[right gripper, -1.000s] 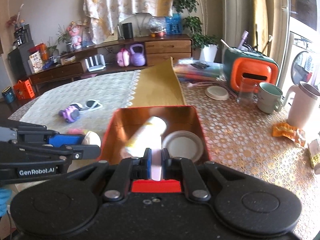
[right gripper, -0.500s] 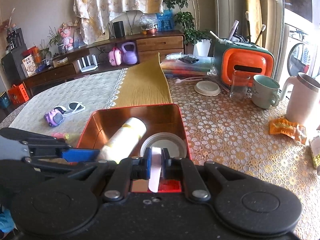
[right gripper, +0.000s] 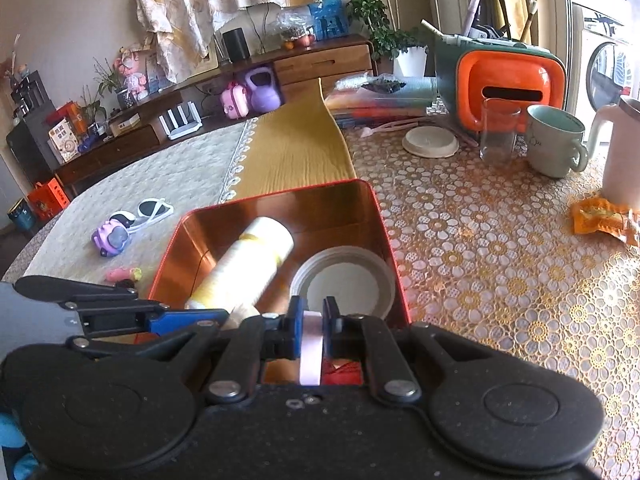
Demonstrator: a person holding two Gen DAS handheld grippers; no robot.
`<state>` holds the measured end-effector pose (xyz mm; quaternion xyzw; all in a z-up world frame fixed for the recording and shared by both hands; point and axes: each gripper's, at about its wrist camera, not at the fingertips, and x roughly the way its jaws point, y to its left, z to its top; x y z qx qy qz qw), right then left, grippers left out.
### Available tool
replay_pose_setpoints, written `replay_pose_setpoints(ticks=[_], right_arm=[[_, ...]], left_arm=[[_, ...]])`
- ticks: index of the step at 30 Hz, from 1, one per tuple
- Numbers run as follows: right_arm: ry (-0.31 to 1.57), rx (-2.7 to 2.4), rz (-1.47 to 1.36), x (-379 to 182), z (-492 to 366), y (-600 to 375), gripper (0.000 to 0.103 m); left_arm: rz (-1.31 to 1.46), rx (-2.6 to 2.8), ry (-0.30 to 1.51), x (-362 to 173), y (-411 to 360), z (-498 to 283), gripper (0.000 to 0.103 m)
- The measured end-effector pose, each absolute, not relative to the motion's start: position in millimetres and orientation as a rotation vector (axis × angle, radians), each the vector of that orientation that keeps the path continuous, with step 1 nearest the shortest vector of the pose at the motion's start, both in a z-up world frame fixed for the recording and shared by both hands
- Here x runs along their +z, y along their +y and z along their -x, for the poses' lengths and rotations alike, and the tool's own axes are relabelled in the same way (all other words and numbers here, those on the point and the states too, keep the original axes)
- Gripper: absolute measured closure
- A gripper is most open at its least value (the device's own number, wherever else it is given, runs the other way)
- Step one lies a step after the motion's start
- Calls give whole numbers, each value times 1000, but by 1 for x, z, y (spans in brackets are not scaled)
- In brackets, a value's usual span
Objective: Organize rigid objects
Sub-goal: 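Open left tool to drop the tan ball into the tin while right tool releases the pink block, then lift both open tools up and away from the red tin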
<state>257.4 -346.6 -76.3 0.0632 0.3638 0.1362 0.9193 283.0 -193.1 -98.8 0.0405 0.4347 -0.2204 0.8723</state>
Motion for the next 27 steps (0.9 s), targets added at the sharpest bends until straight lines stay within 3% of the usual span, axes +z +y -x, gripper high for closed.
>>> replay_pose_setpoints(ticks=[11, 17, 18, 19, 21, 27], right_arm=[[778, 268, -103, -80, -256, -344, 92], [795, 238, -104, -81, -255, -346, 84], [797, 236, -109, -81, -254, -347, 83], [799, 234, -115, -81, -254, -348, 82], [798, 232, -128, -80, -252, -349, 80], [781, 228, -121, -72, -247, -348, 67]], left_arm=[[-102, -448, 954, -108, -197, -287, 75], [-96, -457, 944, -106, -195, -283, 73], [-88, -461, 939, -104, -194, -282, 69], [-80, -466, 936, -103, -192, -281, 56], [-74, -458, 912, -99, -190, -276, 39], [-65, -464, 872, -88, -184, -267, 37]])
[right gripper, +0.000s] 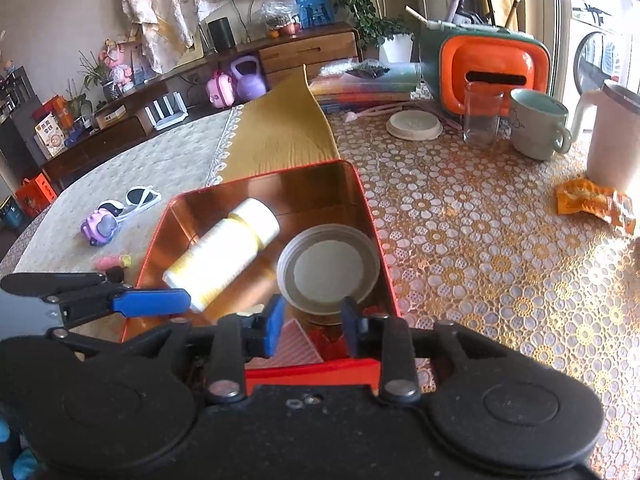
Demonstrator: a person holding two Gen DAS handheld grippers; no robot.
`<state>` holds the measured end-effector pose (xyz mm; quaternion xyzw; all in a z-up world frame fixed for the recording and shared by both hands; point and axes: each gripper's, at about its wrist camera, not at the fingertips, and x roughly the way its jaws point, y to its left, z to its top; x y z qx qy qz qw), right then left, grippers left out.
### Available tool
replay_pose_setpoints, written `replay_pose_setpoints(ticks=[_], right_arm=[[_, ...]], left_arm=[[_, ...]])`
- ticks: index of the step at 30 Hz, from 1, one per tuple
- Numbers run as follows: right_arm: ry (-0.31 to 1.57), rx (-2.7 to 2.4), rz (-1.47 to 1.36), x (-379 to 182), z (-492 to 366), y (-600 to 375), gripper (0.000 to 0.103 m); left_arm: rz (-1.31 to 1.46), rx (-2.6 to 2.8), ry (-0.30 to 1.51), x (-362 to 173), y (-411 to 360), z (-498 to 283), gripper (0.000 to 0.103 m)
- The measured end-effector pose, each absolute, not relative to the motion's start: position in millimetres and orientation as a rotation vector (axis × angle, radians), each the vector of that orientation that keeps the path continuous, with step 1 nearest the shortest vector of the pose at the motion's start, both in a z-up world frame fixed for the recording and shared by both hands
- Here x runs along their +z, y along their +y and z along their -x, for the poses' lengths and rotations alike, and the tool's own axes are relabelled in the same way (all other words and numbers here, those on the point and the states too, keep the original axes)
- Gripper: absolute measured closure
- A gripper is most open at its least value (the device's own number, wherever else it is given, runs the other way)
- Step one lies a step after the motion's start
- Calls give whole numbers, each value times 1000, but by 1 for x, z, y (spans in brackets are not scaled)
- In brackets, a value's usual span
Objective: Organize rigid objects
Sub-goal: 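Lift both open tools up and away from the red tin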
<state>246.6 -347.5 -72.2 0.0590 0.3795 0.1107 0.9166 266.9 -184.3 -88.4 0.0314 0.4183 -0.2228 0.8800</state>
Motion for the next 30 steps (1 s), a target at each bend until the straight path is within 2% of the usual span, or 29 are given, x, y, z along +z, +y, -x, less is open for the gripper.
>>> replay_pose_setpoints(ticks=[3, 8, 10, 15, 18, 20, 25, 29, 30], right_arm=[[768, 229, -121, -68, -242, -346, 58], [753, 238, -125, -61, -235, -345, 50], [742, 243, -123, -58, -231, -343, 42], [731, 256, -124, -52, -221, -338, 38], [714, 264, -133, -46, -213, -336, 30], [698, 265, -120, -42, -207, -333, 29], [664, 270, -99, -33, -195, -323, 17], [656, 298, -88, -29, -190, -310, 13], [656, 306, -85, -29, -189, -306, 11]], left_arm=[[-60, -470, 853, -84, -180, -261, 37], [-51, -481, 823, -73, -170, -250, 37], [-61, -479, 805, -68, -165, -243, 37], [-58, -465, 783, -58, -148, -231, 37], [-57, -454, 764, -52, -136, -223, 37], [-45, -449, 759, -49, -127, -219, 36], [-35, -399, 733, -44, -102, -209, 30], [-10, -368, 730, -41, -81, -207, 29], [-9, -354, 727, -40, -75, -206, 25]])
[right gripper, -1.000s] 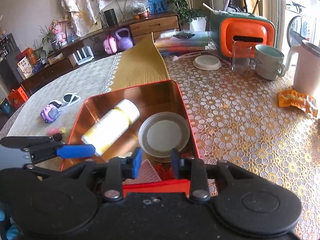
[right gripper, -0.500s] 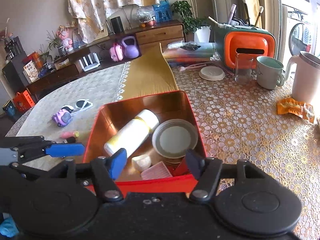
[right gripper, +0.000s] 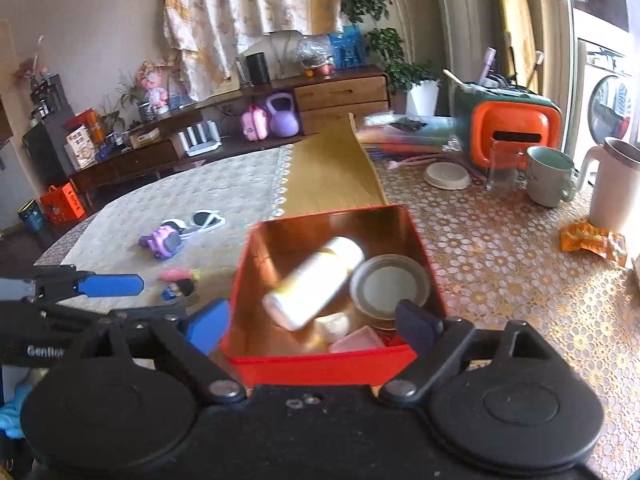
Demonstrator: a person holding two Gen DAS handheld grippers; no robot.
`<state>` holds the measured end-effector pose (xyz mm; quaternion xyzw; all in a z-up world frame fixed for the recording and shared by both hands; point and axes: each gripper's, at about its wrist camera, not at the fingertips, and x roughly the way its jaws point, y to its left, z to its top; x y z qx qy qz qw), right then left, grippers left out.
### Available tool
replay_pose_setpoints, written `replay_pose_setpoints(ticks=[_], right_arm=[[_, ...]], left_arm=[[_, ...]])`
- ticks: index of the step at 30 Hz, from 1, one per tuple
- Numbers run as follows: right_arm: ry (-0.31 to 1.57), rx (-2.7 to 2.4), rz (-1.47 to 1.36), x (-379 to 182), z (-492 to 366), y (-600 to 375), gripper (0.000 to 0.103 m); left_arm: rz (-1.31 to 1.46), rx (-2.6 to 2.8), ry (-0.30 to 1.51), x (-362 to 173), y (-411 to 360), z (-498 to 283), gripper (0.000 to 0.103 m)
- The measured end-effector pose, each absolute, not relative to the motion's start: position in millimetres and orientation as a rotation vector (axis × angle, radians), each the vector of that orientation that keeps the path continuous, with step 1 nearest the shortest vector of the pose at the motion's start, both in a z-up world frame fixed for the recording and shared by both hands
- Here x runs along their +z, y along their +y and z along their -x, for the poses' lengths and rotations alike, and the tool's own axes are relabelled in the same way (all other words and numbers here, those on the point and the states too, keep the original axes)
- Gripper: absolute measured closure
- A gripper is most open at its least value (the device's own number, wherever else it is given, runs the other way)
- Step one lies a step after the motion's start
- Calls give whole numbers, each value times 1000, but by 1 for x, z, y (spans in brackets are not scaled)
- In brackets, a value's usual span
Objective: Organize rigid objects
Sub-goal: 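Lift both open tools up and away from the red tin, then move left tool to the purple spiky toy while right tool moves to the nail clipper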
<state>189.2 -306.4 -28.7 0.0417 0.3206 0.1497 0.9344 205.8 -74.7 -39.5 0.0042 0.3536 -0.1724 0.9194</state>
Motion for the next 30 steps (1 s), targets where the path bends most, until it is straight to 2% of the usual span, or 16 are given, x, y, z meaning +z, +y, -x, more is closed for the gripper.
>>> replay_pose_setpoints(ticks=[2, 5, 10, 19, 21, 30], right_arm=[[651, 328, -75, -28, -187, -296, 8], [647, 372, -64, -27, -184, -284, 0], [646, 421, -43, -26, -183, -264, 0], [653, 491, -13, -30, -185, -217, 0], [653, 512, 9, -34, -185, -205, 0], [664, 578, 142, -63, -204, -150, 0]], left_arm=[[-6, -322, 704, -38, -65, -203, 19], [22, -287, 664, -35, -45, -199, 18], [52, -226, 649, -33, -14, -201, 14], [52, -111, 627, -27, 38, -221, 13], [40, -92, 621, -28, 44, -227, 10], [30, -67, 641, -48, 62, -258, 9]])
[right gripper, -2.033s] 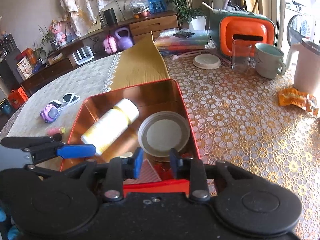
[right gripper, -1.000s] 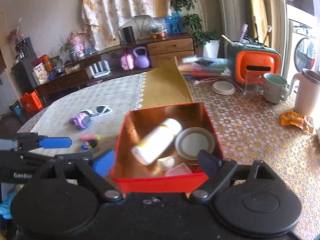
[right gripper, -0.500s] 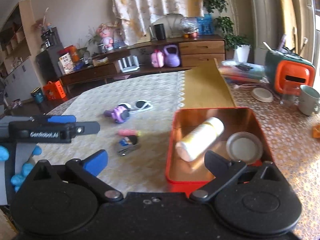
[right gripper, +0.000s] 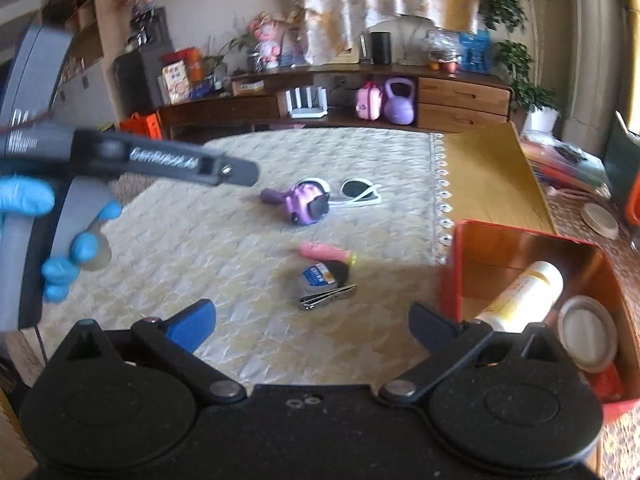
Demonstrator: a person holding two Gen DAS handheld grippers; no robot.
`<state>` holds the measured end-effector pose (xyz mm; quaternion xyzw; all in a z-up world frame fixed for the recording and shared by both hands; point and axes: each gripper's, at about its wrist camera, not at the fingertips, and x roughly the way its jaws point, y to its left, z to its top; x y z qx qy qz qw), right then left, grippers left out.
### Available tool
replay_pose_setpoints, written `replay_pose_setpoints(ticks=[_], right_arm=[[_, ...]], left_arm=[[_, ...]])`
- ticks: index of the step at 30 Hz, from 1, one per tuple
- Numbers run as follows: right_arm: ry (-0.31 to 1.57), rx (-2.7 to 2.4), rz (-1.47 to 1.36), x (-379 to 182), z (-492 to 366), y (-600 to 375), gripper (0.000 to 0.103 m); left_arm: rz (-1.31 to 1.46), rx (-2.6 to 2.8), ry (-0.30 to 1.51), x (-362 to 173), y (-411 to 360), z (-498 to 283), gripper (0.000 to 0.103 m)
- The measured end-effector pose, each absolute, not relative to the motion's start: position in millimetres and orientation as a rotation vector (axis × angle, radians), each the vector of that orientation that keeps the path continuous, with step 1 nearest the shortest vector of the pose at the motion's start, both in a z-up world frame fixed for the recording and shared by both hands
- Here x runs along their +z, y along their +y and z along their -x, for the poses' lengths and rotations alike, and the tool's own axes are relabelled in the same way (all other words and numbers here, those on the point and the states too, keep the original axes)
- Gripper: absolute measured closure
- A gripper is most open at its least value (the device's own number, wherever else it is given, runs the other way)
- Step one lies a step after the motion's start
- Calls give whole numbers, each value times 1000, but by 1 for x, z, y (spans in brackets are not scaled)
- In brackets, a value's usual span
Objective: Organize rigid objects
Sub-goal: 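Move left tool to the purple spiky toy while right tool moves to the nail clipper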
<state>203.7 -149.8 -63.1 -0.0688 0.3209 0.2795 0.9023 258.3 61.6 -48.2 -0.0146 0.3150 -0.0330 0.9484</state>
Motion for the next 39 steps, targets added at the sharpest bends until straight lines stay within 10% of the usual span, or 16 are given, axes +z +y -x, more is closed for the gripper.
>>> replay_pose_setpoints(ticks=[39], right_arm=[[689, 590, 263, -133, -268, -104, 19]], left_arm=[[13, -109, 722, -128, 56, -357, 11]])
